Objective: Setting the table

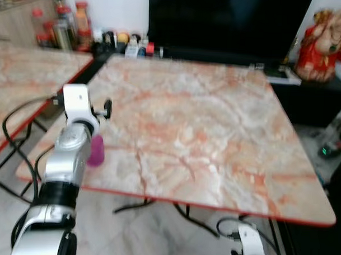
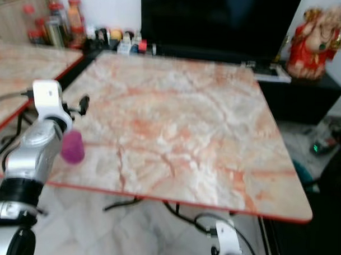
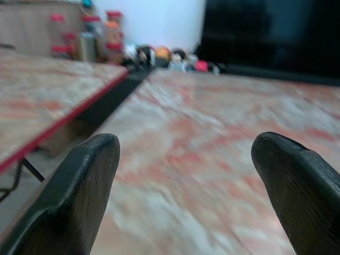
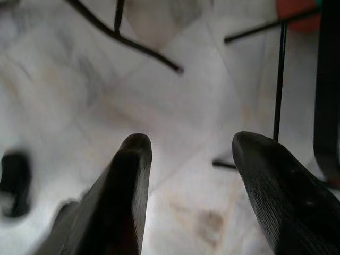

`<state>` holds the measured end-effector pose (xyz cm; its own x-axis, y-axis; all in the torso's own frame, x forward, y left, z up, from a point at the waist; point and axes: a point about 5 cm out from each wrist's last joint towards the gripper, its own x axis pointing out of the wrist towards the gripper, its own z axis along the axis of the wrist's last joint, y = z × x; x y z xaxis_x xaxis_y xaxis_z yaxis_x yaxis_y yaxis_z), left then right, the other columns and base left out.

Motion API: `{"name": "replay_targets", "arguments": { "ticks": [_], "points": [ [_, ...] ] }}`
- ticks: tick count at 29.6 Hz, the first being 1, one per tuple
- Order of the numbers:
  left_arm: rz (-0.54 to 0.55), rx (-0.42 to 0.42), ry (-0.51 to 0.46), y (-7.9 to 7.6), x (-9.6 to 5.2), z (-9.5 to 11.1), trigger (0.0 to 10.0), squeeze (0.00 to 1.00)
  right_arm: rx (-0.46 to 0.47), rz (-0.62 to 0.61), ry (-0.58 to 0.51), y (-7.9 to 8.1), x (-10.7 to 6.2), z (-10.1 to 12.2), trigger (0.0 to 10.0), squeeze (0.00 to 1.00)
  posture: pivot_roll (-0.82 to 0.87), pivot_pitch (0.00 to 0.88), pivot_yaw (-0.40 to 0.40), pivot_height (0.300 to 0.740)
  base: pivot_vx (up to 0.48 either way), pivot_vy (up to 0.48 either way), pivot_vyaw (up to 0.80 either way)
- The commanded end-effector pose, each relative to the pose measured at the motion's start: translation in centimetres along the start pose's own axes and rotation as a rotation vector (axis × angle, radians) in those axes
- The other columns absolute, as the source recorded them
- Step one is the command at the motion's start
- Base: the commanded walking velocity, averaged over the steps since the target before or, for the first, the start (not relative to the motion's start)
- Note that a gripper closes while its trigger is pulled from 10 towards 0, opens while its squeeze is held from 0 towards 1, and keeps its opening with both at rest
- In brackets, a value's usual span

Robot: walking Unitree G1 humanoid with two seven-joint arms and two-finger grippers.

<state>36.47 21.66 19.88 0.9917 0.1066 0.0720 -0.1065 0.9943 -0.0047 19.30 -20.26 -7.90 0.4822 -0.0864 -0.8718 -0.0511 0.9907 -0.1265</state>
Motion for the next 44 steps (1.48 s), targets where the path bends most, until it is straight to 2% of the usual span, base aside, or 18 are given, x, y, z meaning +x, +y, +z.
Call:
{"name": "replay_targets", "arguments": {
  "ticks": [1,6,10,12,13,14,19,22,25,28,33,38,44],
  "points": [
    [0.015,-0.009,-0.015,0.6,0.1,0.9,10.0,0.0,0.008,0.019,-0.01,0.9,0.1,0.6,10.0,0.0,0.04,0.0,-0.061,0.74,0.0,0.0,0.0],
    [0.023,-0.049,-0.024,0.8,0.4,1.9,10.0,0.0,0.022,0.018,-0.006,0.9,0.1,0.6,10.0,0.0,0.04,0.0,-0.059,0.74,0.0,0.0,0.0],
    [0.051,-0.048,-0.042,1.4,1.0,4.0,10.0,0.0,0.035,0.016,-0.006,1.0,0.1,0.6,10.0,0.0,0.04,0.0,-0.056,0.74,0.0,0.0,0.0],
    [0.075,-0.022,-0.037,2.0,1.2,5.9,10.0,0.0,0.042,0.015,-0.006,1.0,0.1,0.5,10.0,0.0,0.04,0.0,-0.055,0.74,0.0,0.0,0.0],
    [0.091,0.041,-0.009,2.6,1.2,6.6,10.0,0.0,0.043,0.016,-0.007,1.0,0.1,0.6,10.0,0.0,0.05,0.0,-0.054,0.74,0.0,0.0,0.0],
    [0.101,0.06,-0.004,3.0,1.1,6.9,10.0,0.0,0.044,0.016,-0.008,1.0,0.1,0.6,10.0,0.0,0.05,0.0,-0.054,0.74,0.0,0.0,0.0],
    [0.125,0.042,0.068,5.3,0.6,8.0,10.0,0.0,0.051,0.02,-0.011,1.1,0.1,0.6,10.0,0.0,0.07,0.0,-0.047,0.74,0.0,0.0,0.0],
    [0.071,-0.034,0.147,6.4,0.0,7.4,10.0,0.0,0.052,0.026,-0.011,1.2,0.1,0.6,10.0,0.0,0.07,0.0,-0.043,0.74,0.0,0.0,0.0],
    [0.108,-0.061,0.221,7.4,-0.5,6.3,10.0,0.0,0.051,0.029,-0.009,1.3,0.1,0.6,10.0,0.0,0.07,0.0,-0.039,0.74,0.0,0.0,0.0],
    [0.072,-0.127,0.315,7.0,-1.6,4.8,10.0,0.0,0.056,0.031,-0.01,1.3,0.1,0.5,10.0,0.0,0.08,0.0,-0.035,0.74,0.0,0.0,0.0],
    [0.069,-0.163,0.377,7.3,-2.5,3.8,10.0,0.0,0.06,0.032,-0.005,1.3,0.1,0.4,10.0,0.0,0.08,0.0,-0.031,0.74,0.0,0.0,0.0],
    [0.04,-0.158,0.415,7.0,-2.9,3.4,10.0,0.0,0.057,0.037,0.003,1.4,0.1,0.3,10.0,0.0,0.08,0.0,-0.028,0.74,0.0,0.0,0.0],
    [0.036,-0.135,0.452,7.5,-3.7,3.1,10.0,0.0,0.062,0.039,0.008,1.5,0.1,0.2,10.0,0.0,0.08,0.0,-0.018,0.74,0.0,0.0,0.0]
  ]
}}
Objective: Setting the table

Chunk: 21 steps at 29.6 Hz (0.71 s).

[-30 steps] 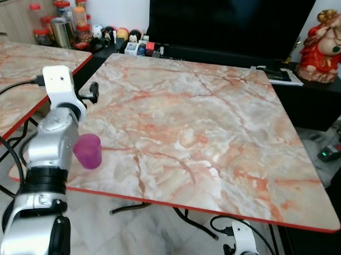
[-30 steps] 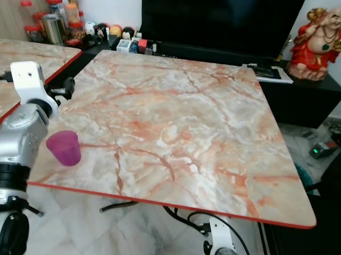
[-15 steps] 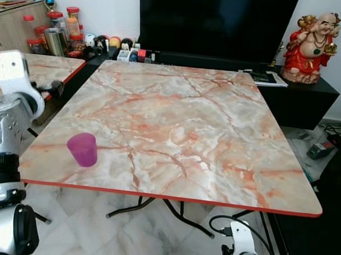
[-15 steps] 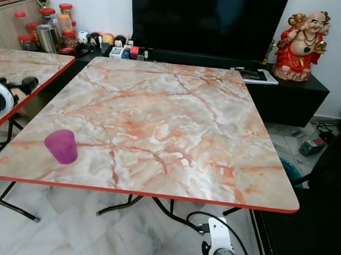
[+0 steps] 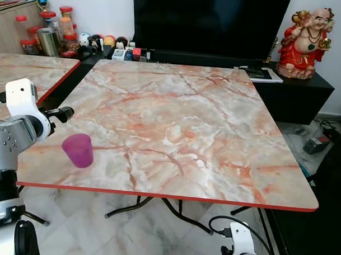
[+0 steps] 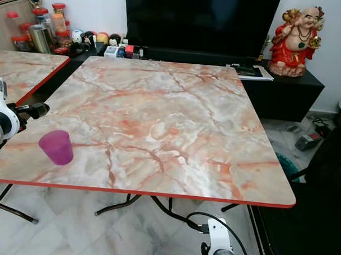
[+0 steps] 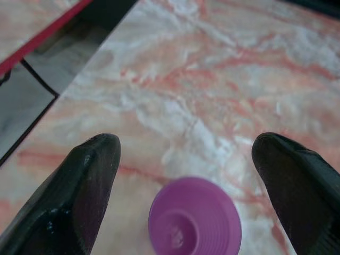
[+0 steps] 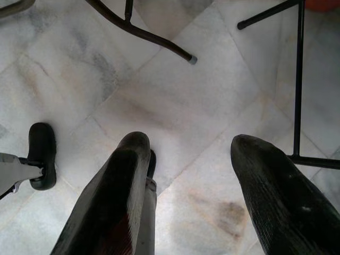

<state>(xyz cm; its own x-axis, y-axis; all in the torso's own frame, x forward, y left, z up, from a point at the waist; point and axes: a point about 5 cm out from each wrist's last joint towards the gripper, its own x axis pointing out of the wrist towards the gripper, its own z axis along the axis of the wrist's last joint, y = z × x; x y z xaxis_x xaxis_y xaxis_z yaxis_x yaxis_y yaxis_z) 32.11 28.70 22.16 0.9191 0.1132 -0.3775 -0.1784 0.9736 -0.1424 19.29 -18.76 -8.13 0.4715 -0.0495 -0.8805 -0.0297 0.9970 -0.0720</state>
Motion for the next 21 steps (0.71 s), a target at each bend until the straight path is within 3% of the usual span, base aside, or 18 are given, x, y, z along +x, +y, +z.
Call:
{"name": "replay_targets", "arguments": {
  "ticks": [1,2,3,16,17,21],
  "points": [
    [-0.012,0.039,0.013,0.3,-0.6,0.0,10.0,0.35,0.018,0.002,-0.002,0.0,0.0,0.1,10.0,0.0,0.08,0.0,-0.016,0.74,0.0,0.0,0.0],
    [-0.013,0.043,0.019,0.4,-0.7,-0.2,10.0,0.35,0.018,0.002,-0.002,0.0,0.0,0.1,10.0,0.0,0.08,0.0,-0.016,0.74,0.0,0.0,0.0],
    [-0.013,0.044,0.023,0.4,-0.7,-0.3,10.0,1.0,0.019,0.002,-0.001,0.0,0.0,0.1,10.0,0.0,0.08,0.0,-0.016,0.74,0.0,0.0,0.0],
    [0.003,0.034,0.066,1.0,-1.3,-1.0,10.0,1.0,0.019,0.005,0.002,0.1,0.0,0.0,10.0,0.0,0.08,0.0,-0.014,0.74,0.0,0.0,0.0],
    [0.01,0.039,0.077,1.2,-1.4,-1.3,10.0,0.0,0.02,0.004,0.002,0.1,0.0,0.0,10.0,0.0,0.08,0.0,-0.011,0.74,0.0,0.0,0.0],
    [0.036,0.039,0.108,1.7,-1.6,-2.1,10.0,0.0,0.02,0.004,0.003,0.1,0.0,-0.1,10.0,0.0,0.09,0.0,-0.01,0.74,0.0,0.0,0.0]
  ]
}}
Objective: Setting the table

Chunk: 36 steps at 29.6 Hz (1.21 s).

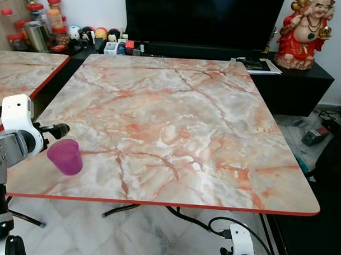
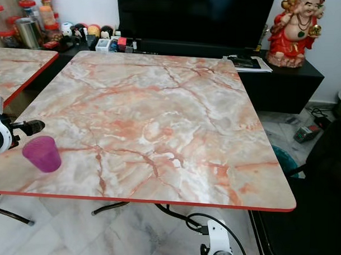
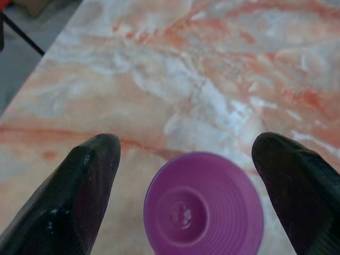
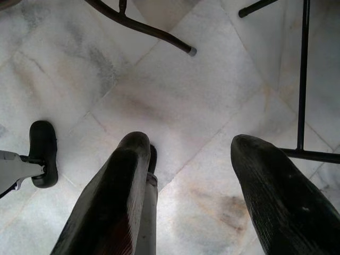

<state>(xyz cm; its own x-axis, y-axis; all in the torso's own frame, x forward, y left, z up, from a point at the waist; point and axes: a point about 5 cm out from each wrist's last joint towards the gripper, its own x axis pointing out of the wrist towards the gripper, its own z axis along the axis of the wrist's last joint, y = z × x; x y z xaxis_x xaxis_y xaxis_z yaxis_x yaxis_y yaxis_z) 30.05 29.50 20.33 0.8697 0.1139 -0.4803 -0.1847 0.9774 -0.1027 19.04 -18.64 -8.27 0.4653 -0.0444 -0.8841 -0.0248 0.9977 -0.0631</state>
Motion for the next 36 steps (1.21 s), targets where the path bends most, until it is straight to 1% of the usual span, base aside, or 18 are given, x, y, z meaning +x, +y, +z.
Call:
{"name": "replay_targets", "arguments": {
  "ticks": [1,5,10,20,21,25,26,27,30,31,33,34,35,36],
  "points": [
    [0.019,0.004,0.003,0.4,-0.5,-0.1,10.0,0.0,0.012,-0.001,-0.004,0.0,0.0,0.2,10.0,0.0,0.08,0.0,-0.008,0.74,0.0,0.0,0.0],
    [0.065,0.026,0.024,1.0,-0.4,-0.8,10.0,0.0,0.014,-0.001,-0.003,0.0,0.0,0.2,10.0,0.0,0.08,0.0,-0.006,0.74,0.0,0.0,0.0],
    [0.08,0.003,0.011,1.3,-0.5,-0.7,10.0,0.0,0.014,-0.001,-0.003,0.0,0.0,0.1,10.0,0.0,0.08,0.0,-0.006,0.74,0.0,0.0,0.0],
    [0.086,-0.019,0.042,1.5,-0.2,-1.8,10.0,0.0,0.013,-0.001,-0.005,-0.1,0.0,0.2,10.0,0.0,0.08,0.0,-0.007,0.74,0.0,0.0,0.0],
    [0.097,-0.031,0.053,1.7,0.0,-2.2,10.0,0.0,0.012,-0.001,-0.005,-0.1,0.0,0.2,10.0,0.0,0.08,0.0,-0.005,0.74,0.0,0.0,0.0],
    [0.109,-0.051,0.066,2.0,0.3,-2.7,10.0,0.0,0.011,-0.001,-0.005,0.0,0.0,0.2,10.0,0.0,0.08,0.0,-0.004,0.74,0.0,0.0,0.0],
    [0.11,-0.053,0.068,2.0,0.3,-2.8,9.8,0.0,0.011,-0.001,-0.005,0.0,0.0,0.2,10.0,0.0,0.08,0.0,-0.004,0.74,0.0,0.0,0.0],
    [0.11,-0.058,0.07,2.0,0.4,-2.9,8.3,0.0,0.009,-0.001,-0.005,0.0,0.0,0.3,10.0,0.0,0.08,0.0,-0.002,0.74,0.0,0.0,0.0],
    [0.107,-0.071,0.075,1.9,0.4,-3.0,8.2,0.0,0.009,-0.001,-0.005,0.0,0.0,0.3,10.0,0.0,0.08,0.0,-0.002,0.74,0.0,0.0,0.0],
    [0.105,-0.074,0.077,1.9,0.5,-3.1,8.4,0.0,0.008,0.0,-0.005,0.0,0.0,0.3,10.0,0.0,0.08,0.0,-0.002,0.74,0.0,0.0,0.0],
    [0.105,-0.08,0.083,1.9,0.6,-3.3,8.2,0.0,0.007,0.0,-0.006,0.0,0.0,0.3,10.0,0.0,0.08,0.0,-0.002,0.74,0.0,0.0,0.0],
    [0.106,-0.082,0.083,1.9,0.6,-3.3,6.2,0.0,0.007,0.001,-0.007,0.0,0.0,0.3,10.0,0.0,0.08,0.0,-0.001,0.74,0.0,0.0,0.0],
    [0.106,-0.083,0.083,1.9,0.6,-3.3,6.2,0.0,0.007,0.001,-0.007,-0.1,0.0,0.3,10.0,0.0,0.08,0.0,-0.003,0.74,0.0,0.0,0.0],
    [0.107,-0.084,0.083,1.9,0.6,-3.3,4.4,0.0,0.006,0.001,-0.007,-0.1,0.0,0.3,10.0,0.0,0.08,0.0,-0.003,0.74,0.0,0.0,0.0]
  ]
}}
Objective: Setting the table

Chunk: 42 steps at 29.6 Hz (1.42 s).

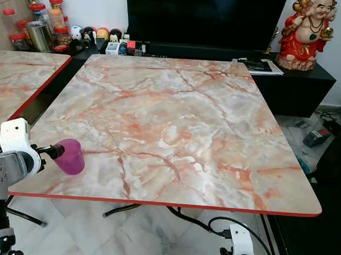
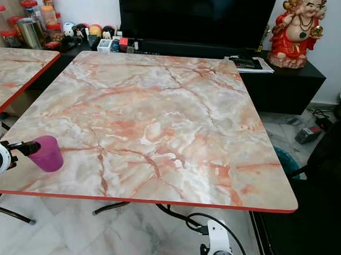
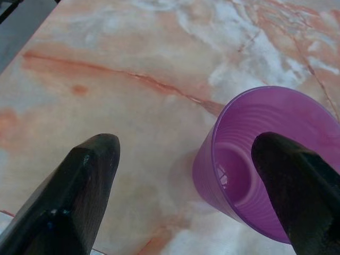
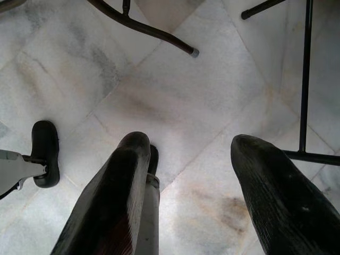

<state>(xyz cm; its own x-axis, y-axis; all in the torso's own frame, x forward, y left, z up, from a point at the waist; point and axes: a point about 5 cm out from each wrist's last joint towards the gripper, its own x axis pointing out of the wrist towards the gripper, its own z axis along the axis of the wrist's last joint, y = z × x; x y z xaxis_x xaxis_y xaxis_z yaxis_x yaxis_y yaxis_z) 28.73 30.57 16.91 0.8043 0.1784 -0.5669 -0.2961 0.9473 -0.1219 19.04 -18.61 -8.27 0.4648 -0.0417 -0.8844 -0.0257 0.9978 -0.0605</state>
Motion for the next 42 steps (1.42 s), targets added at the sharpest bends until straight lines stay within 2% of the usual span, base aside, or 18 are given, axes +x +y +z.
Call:
{"name": "replay_targets", "arguments": {
  "ticks": [1,2,4,7,9,10,42],
  "points": [
    [0.018,-0.009,-0.008,0.3,-0.02,0.08,4.1,0.0,0.005,-0.002,-0.008,-0.08,0.0,0.35,10.0,0.0,0.08,0.0,-0.001,0.74,0.0,0.0,0.0],
    [0.019,-0.01,-0.008,0.32,-0.01,0.06,2.6,0.0,0.005,-0.002,-0.008,-0.07,0.0,0.35,10.0,0.0,0.08,0.0,0.0,0.74,0.0,0.0,0.0],
    [0.02,-0.013,-0.008,0.37,0.02,0.04,2.5,0.0,0.005,-0.002,-0.008,-0.05,0.0,0.36,10.0,0.0,0.08,0.0,0.0,0.74,0.0,0.0,0.0],
    [0.021,-0.015,-0.011,0.4,0.04,0.07,1.3,0.0,0.006,-0.002,-0.009,-0.03,0.0,0.36,10.0,0.0,0.08,0.0,0.001,0.74,0.0,0.0,0.0],
    [0.021,-0.016,-0.011,0.4,0.04,0.08,1.3,0.0,0.006,-0.002,-0.008,-0.03,0.0,0.36,10.0,0.0,0.08,0.0,0.001,0.74,0.0,0.0,0.0],
    [0.022,-0.016,-0.013,0.39,0.05,0.09,0.0,0.0,0.006,-0.002,-0.009,-0.02,0.0,0.37,10.0,0.0,0.08,0.0,0.0,0.74,0.0,0.0,0.0],
    [-0.012,-0.039,0.012,-0.25,0.45,-0.61,0.0,0.0,0.017,-0.014,-0.006,0.03,0.02,0.49,10.0,0.0,0.08,0.0,0.008,0.74,0.0,0.0,0.0]
  ]
}}
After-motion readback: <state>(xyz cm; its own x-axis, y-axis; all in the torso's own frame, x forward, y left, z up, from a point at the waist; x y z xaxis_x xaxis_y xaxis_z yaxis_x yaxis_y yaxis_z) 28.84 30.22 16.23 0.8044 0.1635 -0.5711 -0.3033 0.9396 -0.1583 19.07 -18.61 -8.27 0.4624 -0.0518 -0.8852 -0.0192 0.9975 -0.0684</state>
